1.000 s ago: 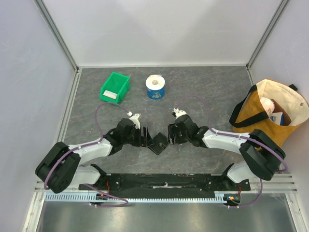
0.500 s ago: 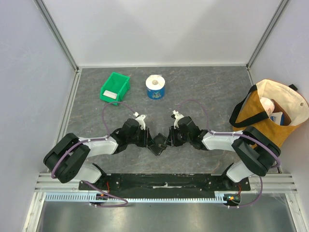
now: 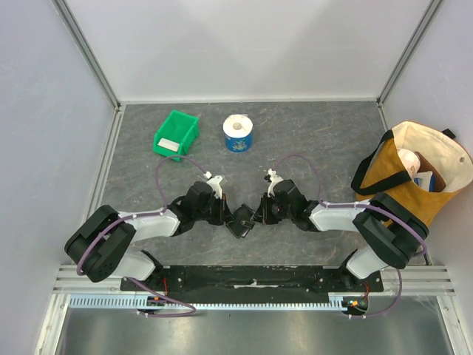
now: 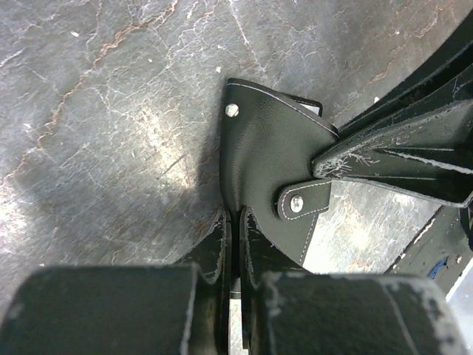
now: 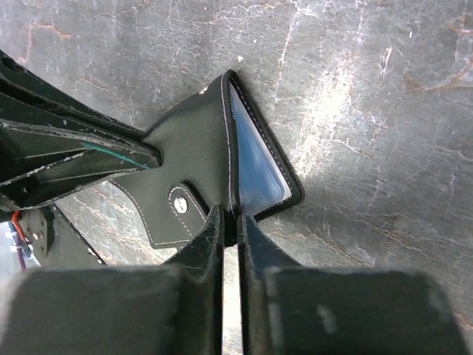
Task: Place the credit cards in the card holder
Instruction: Open the card holder at the center of the board.
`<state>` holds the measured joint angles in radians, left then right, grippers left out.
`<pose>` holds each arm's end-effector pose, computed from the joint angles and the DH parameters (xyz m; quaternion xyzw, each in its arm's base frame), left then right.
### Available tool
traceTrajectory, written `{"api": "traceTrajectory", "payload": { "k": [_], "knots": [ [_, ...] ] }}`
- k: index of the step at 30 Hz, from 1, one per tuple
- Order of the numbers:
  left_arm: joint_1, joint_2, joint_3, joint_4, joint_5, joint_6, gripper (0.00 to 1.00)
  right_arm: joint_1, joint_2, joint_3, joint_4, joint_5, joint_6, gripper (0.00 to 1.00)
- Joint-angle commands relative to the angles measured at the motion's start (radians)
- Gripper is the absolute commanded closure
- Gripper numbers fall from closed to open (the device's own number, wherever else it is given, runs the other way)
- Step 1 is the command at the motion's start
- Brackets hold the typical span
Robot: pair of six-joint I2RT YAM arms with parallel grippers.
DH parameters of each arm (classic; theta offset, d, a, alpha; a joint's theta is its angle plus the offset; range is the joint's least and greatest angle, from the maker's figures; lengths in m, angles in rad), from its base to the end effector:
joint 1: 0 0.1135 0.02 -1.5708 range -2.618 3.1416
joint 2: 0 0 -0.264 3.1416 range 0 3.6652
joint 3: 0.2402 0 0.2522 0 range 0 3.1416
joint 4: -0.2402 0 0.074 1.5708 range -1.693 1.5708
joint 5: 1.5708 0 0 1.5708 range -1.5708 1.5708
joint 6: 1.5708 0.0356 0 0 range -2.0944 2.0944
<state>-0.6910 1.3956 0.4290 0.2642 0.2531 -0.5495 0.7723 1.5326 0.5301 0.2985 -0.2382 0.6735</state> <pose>0.1834 -0.1632 0.1359 0.1166 0.8939 -0.3357 0.2730 0.1912 0.1980 0.1329 -0.0943 0.8976 0.3567 0.2414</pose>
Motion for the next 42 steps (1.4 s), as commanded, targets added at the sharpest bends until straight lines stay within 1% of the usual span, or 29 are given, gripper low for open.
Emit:
{"api": "traceTrajectory", "payload": {
  "k": [1, 2, 3, 4, 5, 9, 10, 12, 16, 18, 23, 31, 34, 35, 36, 39, 40, 41, 42],
  "knots": [
    [-0.016, -0.056, 0.004, 0.001, 0.06, 0.019, 0.98, 0.022, -0.032, -0.01, 0.06, -0.013, 0.029, 0.81],
    [-0.016, -0.07, 0.005, -0.011, 0.054, 0.019, 0.98, 0.019, -0.041, -0.009, 0.05, -0.007, 0.031, 0.69],
    [-0.016, -0.085, 0.005, -0.023, 0.046, 0.02, 0.98, 0.016, -0.055, -0.01, 0.038, 0.008, 0.035, 0.66],
    [-0.018, -0.096, 0.005, -0.031, 0.035, 0.019, 0.98, 0.015, -0.075, -0.015, 0.028, 0.037, 0.044, 0.59],
    [-0.016, -0.115, 0.004, -0.04, 0.022, 0.017, 0.98, 0.007, -0.097, -0.027, 0.028, 0.057, 0.06, 0.47],
    [-0.016, -0.185, -0.007, -0.056, -0.006, 0.0, 0.98, -0.007, -0.227, -0.087, 0.014, 0.152, 0.129, 0.23],
    [-0.016, -0.202, -0.012, -0.054, -0.009, -0.003, 0.98, -0.007, -0.25, -0.108, 0.025, 0.158, 0.153, 0.2],
    [-0.016, -0.242, -0.019, -0.052, -0.018, -0.007, 0.98, -0.007, -0.29, -0.163, 0.101, 0.131, 0.21, 0.19],
    [-0.016, -0.3, -0.07, 0.03, -0.025, -0.035, 0.98, -0.005, -0.278, -0.252, 0.298, 0.057, 0.331, 0.17],
    [-0.016, -0.319, -0.094, 0.082, -0.029, -0.059, 0.98, -0.005, -0.253, -0.274, 0.388, 0.031, 0.357, 0.15],
    [-0.013, -0.337, -0.131, 0.167, -0.025, -0.11, 0.98, 0.002, -0.184, -0.283, 0.534, -0.015, 0.366, 0.14],
    [-0.015, -0.317, -0.147, 0.27, 0.026, -0.159, 0.98, 0.007, -0.071, -0.277, 0.72, -0.052, 0.411, 0.18],
    [-0.016, -0.313, -0.148, 0.293, 0.047, -0.171, 0.98, 0.007, -0.074, -0.274, 0.728, -0.047, 0.403, 0.24],
    [-0.016, -0.308, -0.147, 0.297, 0.054, -0.171, 0.98, 0.007, -0.081, -0.274, 0.731, -0.047, 0.393, 0.35],
    [-0.015, -0.308, -0.147, 0.297, 0.054, -0.171, 0.98, 0.007, -0.094, -0.275, 0.734, -0.049, 0.39, 0.44],
    [-0.015, -0.305, -0.147, 0.293, 0.057, -0.17, 0.98, 0.007, -0.132, -0.285, 0.738, -0.055, 0.368, 0.67],
    [-0.016, -0.306, -0.145, 0.284, 0.055, -0.167, 0.93, 0.007, -0.144, -0.289, 0.735, -0.055, 0.364, 0.74],
    [-0.013, -0.307, -0.141, 0.273, 0.052, -0.159, 0.77, 0.007, -0.158, -0.292, 0.729, -0.053, 0.357, 0.81],
    [-0.015, -0.308, -0.136, 0.258, 0.048, -0.153, 0.65, 0.007, -0.173, -0.295, 0.722, -0.05, 0.354, 0.88]
  ]
}}
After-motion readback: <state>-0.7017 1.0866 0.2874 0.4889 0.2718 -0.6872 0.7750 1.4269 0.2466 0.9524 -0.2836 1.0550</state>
